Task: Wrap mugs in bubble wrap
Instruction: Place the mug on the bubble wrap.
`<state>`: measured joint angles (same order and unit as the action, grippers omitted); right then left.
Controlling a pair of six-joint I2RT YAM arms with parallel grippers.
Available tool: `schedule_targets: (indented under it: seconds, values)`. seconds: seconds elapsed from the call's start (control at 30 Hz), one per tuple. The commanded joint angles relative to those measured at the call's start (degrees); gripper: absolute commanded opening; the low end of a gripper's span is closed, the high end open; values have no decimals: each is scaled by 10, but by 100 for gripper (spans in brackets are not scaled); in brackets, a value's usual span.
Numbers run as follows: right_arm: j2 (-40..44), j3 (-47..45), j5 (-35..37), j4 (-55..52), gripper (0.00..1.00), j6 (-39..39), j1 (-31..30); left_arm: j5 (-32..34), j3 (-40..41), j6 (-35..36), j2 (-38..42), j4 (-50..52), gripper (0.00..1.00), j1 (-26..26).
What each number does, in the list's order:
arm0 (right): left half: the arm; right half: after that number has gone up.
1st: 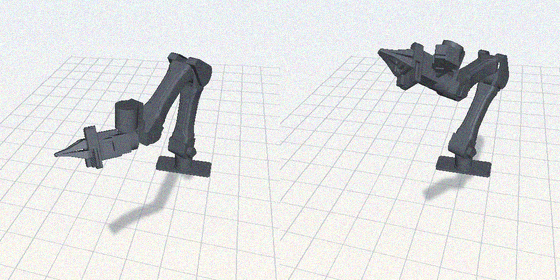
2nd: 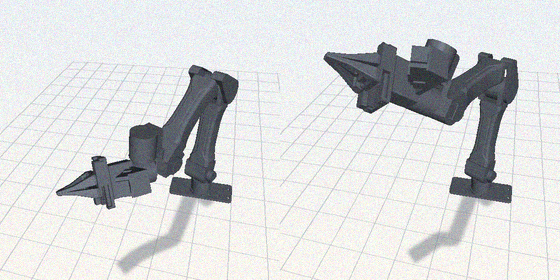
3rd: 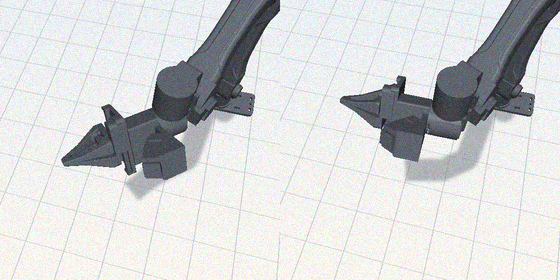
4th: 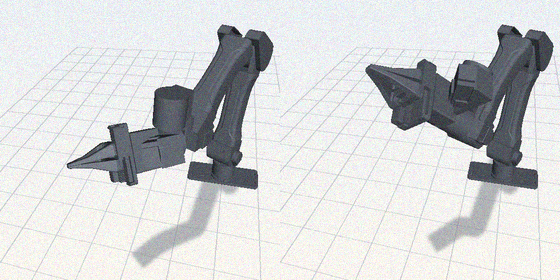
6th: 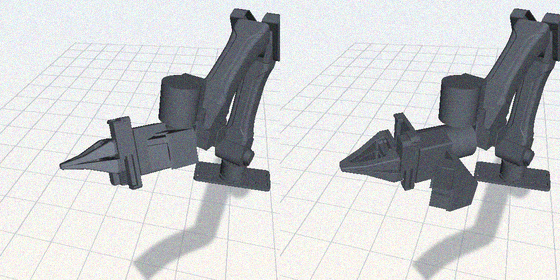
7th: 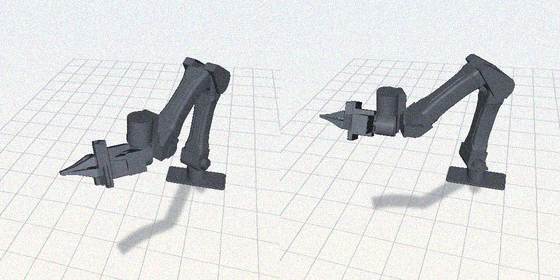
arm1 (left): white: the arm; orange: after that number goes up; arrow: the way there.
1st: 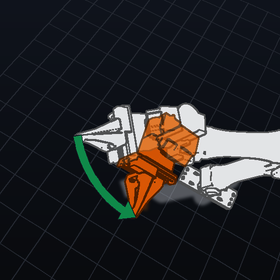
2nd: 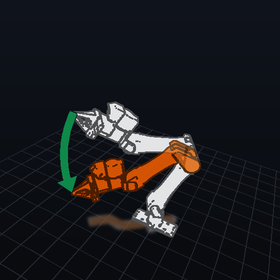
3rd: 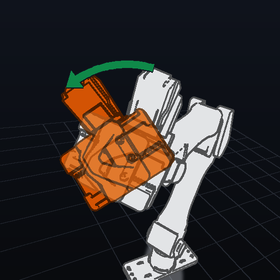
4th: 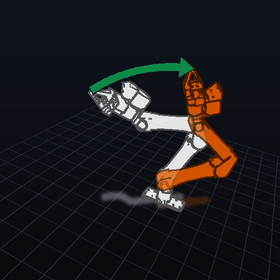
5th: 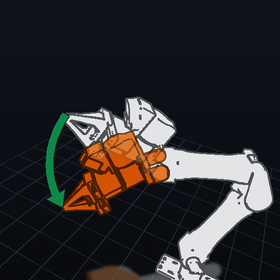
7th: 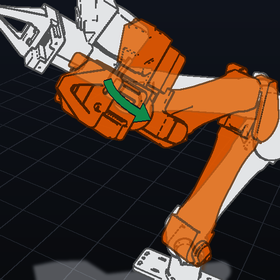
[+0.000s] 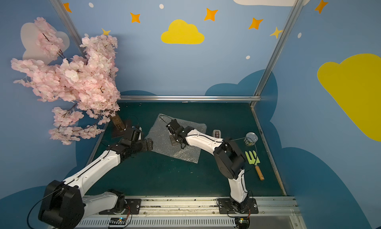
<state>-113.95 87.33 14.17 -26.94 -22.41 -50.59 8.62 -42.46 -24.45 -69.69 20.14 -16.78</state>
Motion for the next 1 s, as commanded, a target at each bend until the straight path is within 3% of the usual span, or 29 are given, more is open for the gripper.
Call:
schedule_targets:
  seconds: [0.0, 0.3, 0.7, 0.97]
  values:
    - [-20, 51, 29, -1, 0, -31, 3, -15, -8, 5, -16, -7, 100, 8]
    - [-18, 31, 46, -18, 0, -93, 4, -34, -40, 21, -58, -12, 100, 28]
    - [-40, 47, -9, -70, 0, -96, 7, -36, -61, 28, -86, -9, 100, 30]
    - [-28, 27, 3, -75, 0, -97, -2, -36, -60, 17, -101, 2, 100, 30]
